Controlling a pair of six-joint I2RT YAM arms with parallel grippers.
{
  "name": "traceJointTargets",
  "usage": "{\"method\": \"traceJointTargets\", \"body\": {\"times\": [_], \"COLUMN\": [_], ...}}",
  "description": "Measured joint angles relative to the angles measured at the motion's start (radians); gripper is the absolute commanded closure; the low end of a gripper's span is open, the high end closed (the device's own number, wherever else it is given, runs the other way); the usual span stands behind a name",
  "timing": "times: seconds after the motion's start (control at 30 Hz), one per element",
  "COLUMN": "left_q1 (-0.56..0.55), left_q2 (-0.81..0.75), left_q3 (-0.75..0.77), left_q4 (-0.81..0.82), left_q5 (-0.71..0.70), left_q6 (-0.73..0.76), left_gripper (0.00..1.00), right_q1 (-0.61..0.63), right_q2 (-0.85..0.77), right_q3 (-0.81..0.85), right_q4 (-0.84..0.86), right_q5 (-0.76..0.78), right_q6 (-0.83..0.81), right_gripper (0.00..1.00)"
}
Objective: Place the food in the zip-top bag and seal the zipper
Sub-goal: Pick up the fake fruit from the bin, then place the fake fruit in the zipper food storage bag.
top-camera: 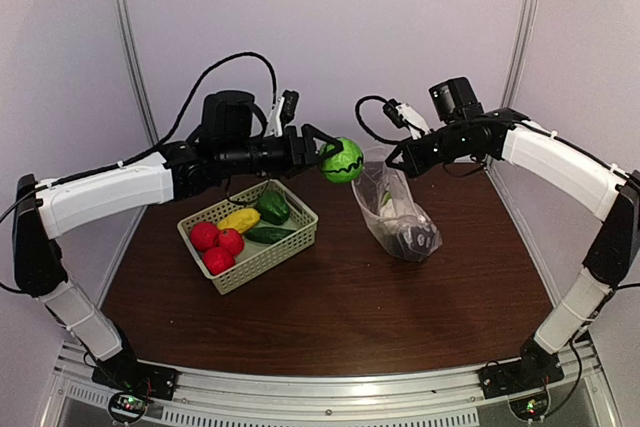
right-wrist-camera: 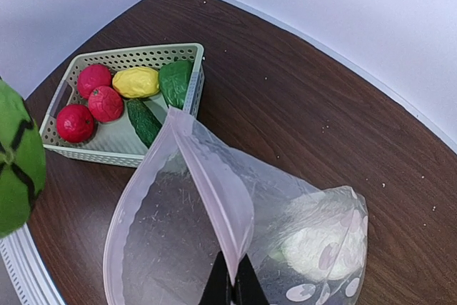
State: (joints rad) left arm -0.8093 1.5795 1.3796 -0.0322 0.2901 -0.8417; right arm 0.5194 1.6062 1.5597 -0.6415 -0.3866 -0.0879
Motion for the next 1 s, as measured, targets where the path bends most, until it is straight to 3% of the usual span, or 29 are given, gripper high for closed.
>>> {"method": "traceJointTargets", "body": {"times": [0.53,1.0], "left_q1": [-0.052,-0.074], "left_q2": [0.237,0.354], "left_q3": [0.092,0.28], "left_q4": [0.115,-0.023], "left_q5": [-0.117,-0.202], "left_q6": [-0.164,-0.159], "left_gripper": [0.62,0.59], "right_q1": [0.0,-0.008], "right_q2": [0.045,0.045], "right_q3": [0.077,0.082], "right_q4": [0.002,0.007], "right_q5": [-0.034,-0.023], "right_q6": [0.121,0.137], "right_gripper": [1.0,1.0]}}
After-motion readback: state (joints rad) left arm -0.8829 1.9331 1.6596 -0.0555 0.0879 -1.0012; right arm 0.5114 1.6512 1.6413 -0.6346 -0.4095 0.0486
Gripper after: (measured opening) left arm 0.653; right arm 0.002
